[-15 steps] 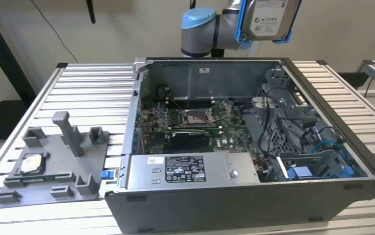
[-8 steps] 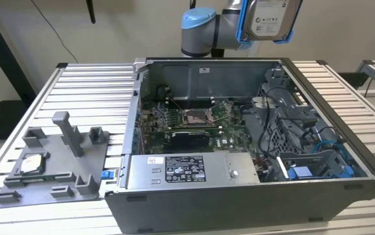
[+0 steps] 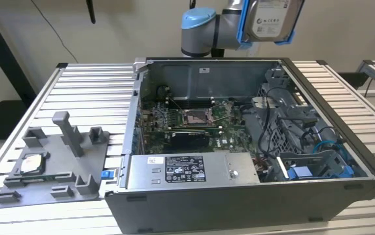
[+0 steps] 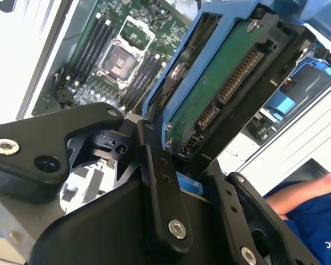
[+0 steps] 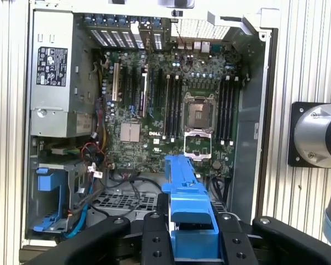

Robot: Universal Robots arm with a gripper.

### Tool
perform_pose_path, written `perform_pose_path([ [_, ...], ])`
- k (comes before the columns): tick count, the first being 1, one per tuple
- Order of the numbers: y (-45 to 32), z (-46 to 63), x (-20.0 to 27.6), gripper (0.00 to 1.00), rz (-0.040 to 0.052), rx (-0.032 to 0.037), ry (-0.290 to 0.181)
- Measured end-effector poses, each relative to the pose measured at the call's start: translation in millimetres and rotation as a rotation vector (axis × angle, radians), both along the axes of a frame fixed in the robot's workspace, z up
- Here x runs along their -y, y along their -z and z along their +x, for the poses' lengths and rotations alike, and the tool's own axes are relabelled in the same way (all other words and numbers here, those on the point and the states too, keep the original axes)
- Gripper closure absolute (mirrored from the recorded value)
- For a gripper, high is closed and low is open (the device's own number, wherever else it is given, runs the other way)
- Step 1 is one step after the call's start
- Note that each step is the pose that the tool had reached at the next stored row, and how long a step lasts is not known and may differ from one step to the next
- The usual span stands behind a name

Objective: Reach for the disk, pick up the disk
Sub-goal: 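Pick up the disk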

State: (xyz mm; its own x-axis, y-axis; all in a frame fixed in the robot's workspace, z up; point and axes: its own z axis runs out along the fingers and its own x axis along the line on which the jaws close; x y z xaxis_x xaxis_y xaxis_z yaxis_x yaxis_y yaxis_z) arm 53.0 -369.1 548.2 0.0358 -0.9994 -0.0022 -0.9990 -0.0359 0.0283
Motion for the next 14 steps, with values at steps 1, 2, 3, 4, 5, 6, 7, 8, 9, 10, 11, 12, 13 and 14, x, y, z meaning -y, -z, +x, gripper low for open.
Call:
perform_pose_path([
  [1, 0.0, 0.0, 1.3, 1.0, 0.0, 0.0, 0.0],
  [2, 0.0, 0.0, 2.7, 1.0, 0.0, 0.0, 0.0],
  [3, 0.0, 0.0, 4.3, 1.0, 0.0, 0.0, 0.0],
  [4, 0.0, 0.0, 5.9, 1.0, 0.0001, 0.0, 0.0],
  [5, 0.0, 0.0, 7.2, 1.0, 0.0, 0.0, 0.0],
  [6, 0.0, 0.0, 8.7, 1.0, 0.0, 0.0, 0.0],
  [7, 0.0, 0.0, 10.2, 1.0, 0.0001, 0.0, 0.0],
  [8, 0.0, 0.0, 11.5, 1.0, 0.0, -0.0002, 0.0],
  [9, 0.0, 0.0, 12.7, 1.0, 0.0, -0.0002, 0.0],
  [10, 0.0, 0.0, 13.5, 1.0, 0.0001, -0.0002, 0.0],
  [11, 0.0, 0.0, 13.9, 1.0, 0.0002, -0.0002, 0.0],
  [12, 0.1, 0.0, 14.0, 1.0, 0.0002, -0.0002, 0.0],
  [13, 0.0, 0.0, 14.2, 1.0, 0.0, -0.0002, 0.0],
  [14, 0.0, 0.0, 14.3, 1.0, 0.0, -0.0002, 0.0],
])
